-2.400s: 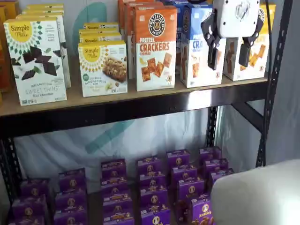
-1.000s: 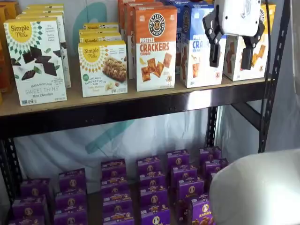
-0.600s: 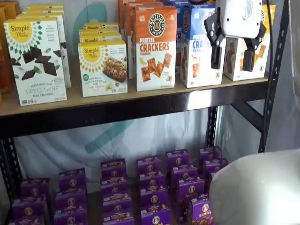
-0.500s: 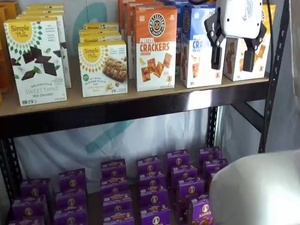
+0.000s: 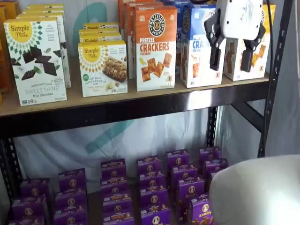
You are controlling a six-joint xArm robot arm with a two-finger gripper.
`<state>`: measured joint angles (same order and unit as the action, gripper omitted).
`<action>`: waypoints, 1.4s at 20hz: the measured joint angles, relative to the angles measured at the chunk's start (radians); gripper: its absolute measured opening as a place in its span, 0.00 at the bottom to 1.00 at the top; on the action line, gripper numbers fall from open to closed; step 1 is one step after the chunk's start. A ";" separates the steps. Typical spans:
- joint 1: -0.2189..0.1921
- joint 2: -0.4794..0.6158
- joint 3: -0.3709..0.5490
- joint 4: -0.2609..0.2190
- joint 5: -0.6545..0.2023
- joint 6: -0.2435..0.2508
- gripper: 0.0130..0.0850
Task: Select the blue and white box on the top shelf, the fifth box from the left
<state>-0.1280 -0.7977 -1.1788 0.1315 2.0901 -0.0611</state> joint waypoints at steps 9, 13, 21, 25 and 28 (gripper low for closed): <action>0.019 -0.057 0.058 -0.007 -0.106 0.005 1.00; 0.036 -0.060 0.063 -0.018 -0.121 0.017 1.00; 0.054 -0.056 0.067 -0.023 -0.129 0.032 1.00; 0.067 -0.038 0.056 -0.034 -0.105 0.043 1.00; 0.070 -0.032 0.055 -0.035 -0.096 0.046 1.00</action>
<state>-0.0579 -0.8300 -1.1233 0.0966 1.9943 -0.0146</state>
